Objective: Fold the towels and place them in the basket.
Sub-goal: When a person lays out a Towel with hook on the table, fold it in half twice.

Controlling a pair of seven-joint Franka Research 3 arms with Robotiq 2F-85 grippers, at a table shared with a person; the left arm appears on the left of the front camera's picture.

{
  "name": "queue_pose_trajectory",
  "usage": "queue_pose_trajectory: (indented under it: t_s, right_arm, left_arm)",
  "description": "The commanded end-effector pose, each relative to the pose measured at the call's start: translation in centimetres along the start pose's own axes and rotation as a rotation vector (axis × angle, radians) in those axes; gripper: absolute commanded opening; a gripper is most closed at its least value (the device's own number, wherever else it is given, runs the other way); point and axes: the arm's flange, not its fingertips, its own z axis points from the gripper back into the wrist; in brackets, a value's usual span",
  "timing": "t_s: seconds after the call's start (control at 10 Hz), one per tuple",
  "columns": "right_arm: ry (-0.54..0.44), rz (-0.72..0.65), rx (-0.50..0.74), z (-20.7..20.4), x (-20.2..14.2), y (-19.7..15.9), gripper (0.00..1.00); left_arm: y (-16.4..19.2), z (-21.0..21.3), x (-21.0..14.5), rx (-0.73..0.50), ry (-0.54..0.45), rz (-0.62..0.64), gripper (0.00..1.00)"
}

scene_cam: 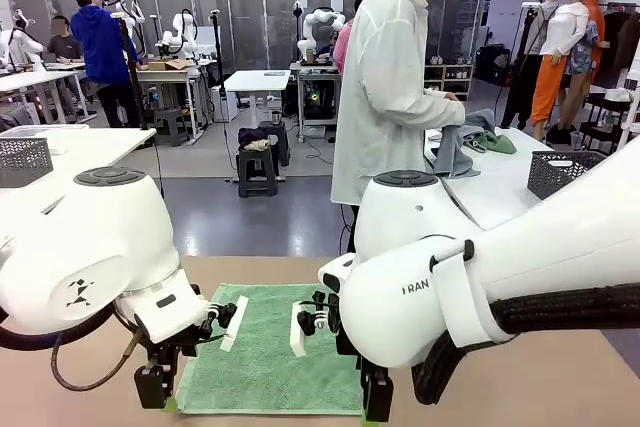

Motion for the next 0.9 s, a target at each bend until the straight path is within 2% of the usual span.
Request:
queue_pose_trajectory:
  t_s: [0.0,0.1,0.4,0.5,0.6,0.8]
  right_arm:
    - [-0.009,0.038,-0.019,-1.3,0.0,0.0,1.0]
    - [0.0,0.0,0.0,0.0,0.0,0.0,1.0]
    - [0.001,0.01,0.001,-0.4,-0.1,0.0,1.0]
    - [0.061,0.056,-0.062,-0.3,-0.1,-0.1,1.0]
    - [0.078,0.048,-0.065,-1.1,-0.1,-0.2,1.0]
    - [0.044,0.042,-0.127,-2.7,-0.2,-0.4,1.0]
  left_arm:
    - [-1.4,-0.8,-0.4,-0.018,-0.029,-0.041,1.0]
    - [0.0,0.0,0.0,0.0,0.0,0.0,1.0]
    - [-0.1,-0.1,0.1,-0.006,-0.006,-0.01,1.0]
    - [-0.1,-0.4,0.2,-0.026,-0.025,-0.003,1.0]
    - [-0.4,-1.1,0.2,-0.033,-0.035,-0.002,1.0]
    - [-0.7,-2.7,0.0,-0.005,-0.052,0.006,1.0]
